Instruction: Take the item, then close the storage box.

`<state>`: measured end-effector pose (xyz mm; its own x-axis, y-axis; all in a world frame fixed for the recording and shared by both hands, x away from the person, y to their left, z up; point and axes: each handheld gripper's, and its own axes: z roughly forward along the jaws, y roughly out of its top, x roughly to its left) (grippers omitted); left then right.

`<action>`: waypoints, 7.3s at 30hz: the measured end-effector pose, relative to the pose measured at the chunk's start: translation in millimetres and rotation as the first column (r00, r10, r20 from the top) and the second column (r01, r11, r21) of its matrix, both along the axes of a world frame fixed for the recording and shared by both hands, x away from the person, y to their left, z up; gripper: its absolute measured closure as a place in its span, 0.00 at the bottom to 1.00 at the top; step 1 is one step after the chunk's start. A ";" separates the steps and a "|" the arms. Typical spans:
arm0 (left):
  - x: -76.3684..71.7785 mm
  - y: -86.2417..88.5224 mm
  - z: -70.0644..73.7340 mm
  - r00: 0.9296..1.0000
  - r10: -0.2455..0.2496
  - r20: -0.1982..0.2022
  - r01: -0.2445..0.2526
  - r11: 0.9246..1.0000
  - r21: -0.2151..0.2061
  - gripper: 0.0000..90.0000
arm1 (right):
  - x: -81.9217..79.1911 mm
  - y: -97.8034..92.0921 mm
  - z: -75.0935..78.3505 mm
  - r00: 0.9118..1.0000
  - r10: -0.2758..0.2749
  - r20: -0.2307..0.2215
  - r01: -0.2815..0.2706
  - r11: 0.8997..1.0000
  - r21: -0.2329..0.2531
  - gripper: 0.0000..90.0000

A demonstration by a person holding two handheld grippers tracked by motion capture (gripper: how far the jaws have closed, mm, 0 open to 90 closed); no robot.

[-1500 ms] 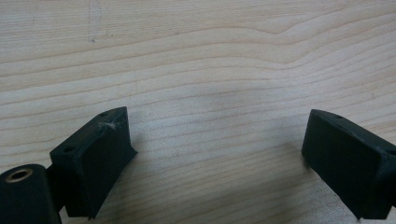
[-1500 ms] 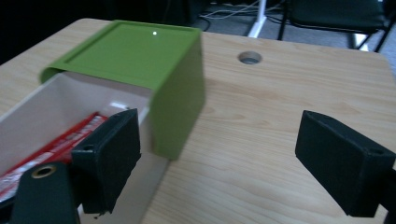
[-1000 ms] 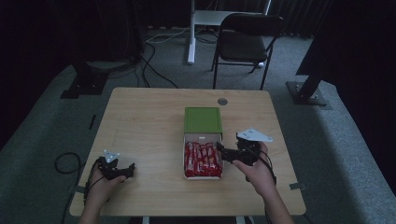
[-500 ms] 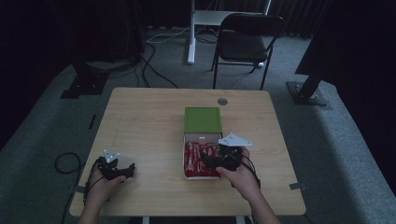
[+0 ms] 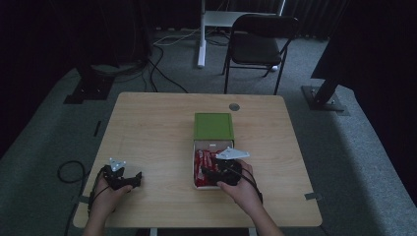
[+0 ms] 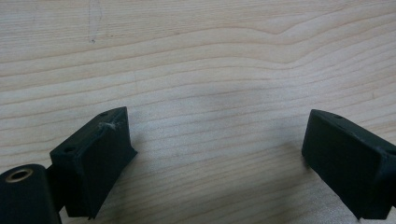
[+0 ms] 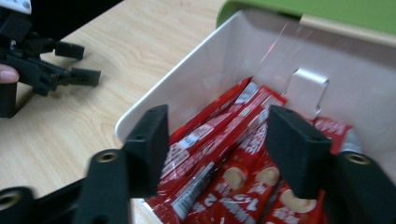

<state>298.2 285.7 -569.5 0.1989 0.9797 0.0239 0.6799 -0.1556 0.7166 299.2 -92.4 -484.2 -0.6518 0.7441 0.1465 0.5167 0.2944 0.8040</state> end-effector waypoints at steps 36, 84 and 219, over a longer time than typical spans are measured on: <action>0.0 0.1 0.0 1.000 0.000 -0.001 0.000 1.000 0.000 0.10 | 15.2 6.1 -26.6 0.988 -0.038 -0.151 0.041 0.999 0.013 0.89; 0.0 0.0 0.1 1.000 0.000 -0.001 0.000 1.000 0.000 0.10 | 7.1 -65.0 50.2 0.990 -0.141 0.016 0.135 0.970 0.204 0.93; -21.1 -90.6 68.5 0.900 -0.382 0.212 0.390 0.921 0.004 0.10 | 1.0 -170.8 -8.0 0.967 -0.220 0.131 0.212 0.975 0.071 0.19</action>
